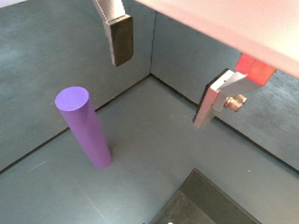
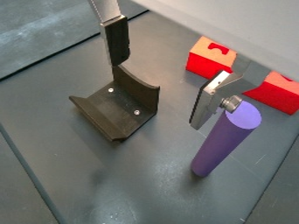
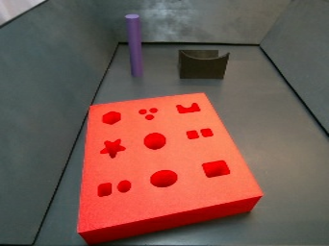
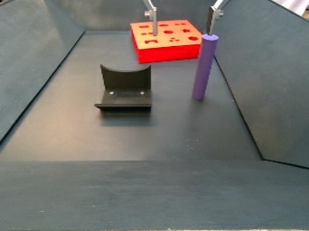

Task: Pick up the round object. Move up. Move to above the board. Insert the round object.
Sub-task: Pick up the round object.

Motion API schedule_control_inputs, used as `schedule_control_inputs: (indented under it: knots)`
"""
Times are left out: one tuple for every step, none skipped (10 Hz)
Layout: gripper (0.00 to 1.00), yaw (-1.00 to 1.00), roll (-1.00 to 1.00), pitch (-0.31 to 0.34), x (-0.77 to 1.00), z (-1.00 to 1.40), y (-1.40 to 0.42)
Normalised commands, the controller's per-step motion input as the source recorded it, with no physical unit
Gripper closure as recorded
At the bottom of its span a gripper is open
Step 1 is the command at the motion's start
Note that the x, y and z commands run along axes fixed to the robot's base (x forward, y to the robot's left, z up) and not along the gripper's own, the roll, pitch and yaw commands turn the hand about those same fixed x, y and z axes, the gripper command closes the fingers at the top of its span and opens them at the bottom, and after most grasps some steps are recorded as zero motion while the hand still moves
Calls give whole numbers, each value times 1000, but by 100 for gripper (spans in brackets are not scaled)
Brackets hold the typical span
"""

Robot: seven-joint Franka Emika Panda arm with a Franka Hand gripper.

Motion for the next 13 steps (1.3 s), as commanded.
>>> schedule_control_inputs:
  knots:
    - [0, 0, 0, -1, -43, 0, 0]
    - [0, 0, 0, 0, -20, -91, 0]
    - [0, 0, 0, -156, -563, -146, -243]
    - [0, 103, 54, -230, -880, 0, -403]
    - [0, 154, 81, -220, -823, 0, -469]
    - [0, 154, 106, -189, -851, -97, -449]
    - [0, 129, 64, -111, -737, -294, -297]
    - [0, 34, 120, -11, -754, -423, -240]
    - [0, 0, 73, 0, -366, -466, -180]
    - [0, -97, 123, 173, 0, -580, -117]
    - [0, -77, 111, 189, 111, -514, -83]
    - [0, -31, 26, 107, 60, -443, 0]
    - [0, 0, 0, 87, 91, -351, 0]
